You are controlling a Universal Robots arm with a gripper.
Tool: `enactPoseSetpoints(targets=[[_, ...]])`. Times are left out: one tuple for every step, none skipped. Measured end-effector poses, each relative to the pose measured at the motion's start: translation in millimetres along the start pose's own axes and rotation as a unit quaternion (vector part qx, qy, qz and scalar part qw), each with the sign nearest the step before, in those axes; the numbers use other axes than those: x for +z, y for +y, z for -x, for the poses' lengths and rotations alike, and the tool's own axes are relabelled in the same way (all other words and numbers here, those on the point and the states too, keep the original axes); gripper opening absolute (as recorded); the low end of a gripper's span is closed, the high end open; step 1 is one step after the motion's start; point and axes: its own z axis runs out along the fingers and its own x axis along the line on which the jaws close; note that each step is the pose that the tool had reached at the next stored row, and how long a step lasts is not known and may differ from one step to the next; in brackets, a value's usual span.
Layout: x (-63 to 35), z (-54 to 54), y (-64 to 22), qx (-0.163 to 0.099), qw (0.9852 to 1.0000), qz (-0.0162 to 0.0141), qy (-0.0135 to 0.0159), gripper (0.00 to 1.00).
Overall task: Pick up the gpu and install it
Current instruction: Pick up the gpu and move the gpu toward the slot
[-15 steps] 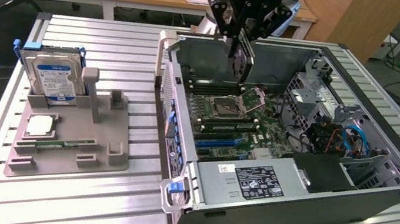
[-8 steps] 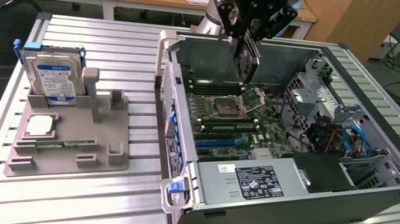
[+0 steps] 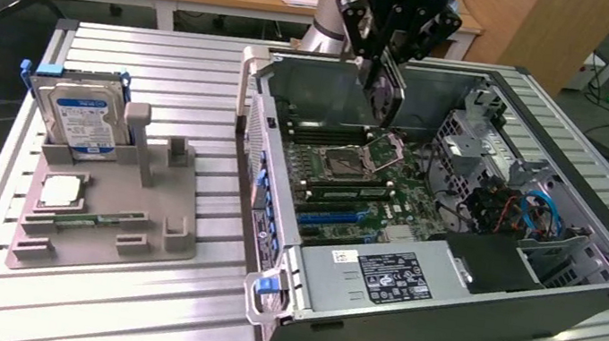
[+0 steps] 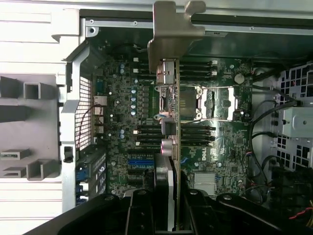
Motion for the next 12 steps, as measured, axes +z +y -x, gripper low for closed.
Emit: enactPoseSetpoints(targets=[[0.1, 1.2, 0.0, 0.000, 1.0000, 0.0000, 0.0000, 0.28], [0.1, 2.4, 0.0, 0.000, 1.0000, 0.0000, 0.0000, 0.28], [0.1, 3.5, 0.0, 0.000, 1.0000, 0.0000, 0.0000, 0.28], [0.1, 4.5, 0.0, 0.000, 1.0000, 0.0000, 0.0000, 0.28], [0.1, 5.6, 0.0, 0.000, 1.0000, 0.0000, 0.0000, 0.28], [0.1, 6.6, 0.0, 0.000, 1.0000, 0.0000, 0.0000, 0.28], [0.2, 7.6, 0.0, 0.000, 1.0000, 0.0000, 0.0000, 0.28], [0.3, 9.0, 0.0, 0.000, 1.0000, 0.0001, 0.0000, 0.28], [0.3, 10.2, 0.0, 0.000, 1.0000, 0.0000, 0.0000, 0.28], [0.3, 11.3, 0.0, 0.000, 1.0000, 0.0000, 0.0000, 0.28], [0.3, 12.2, 0.0, 0.000, 1.0000, 0.0000, 0.0000, 0.28], [0.3, 13.1, 0.0, 0.000, 1.0000, 0.0000, 0.0000, 0.28]])
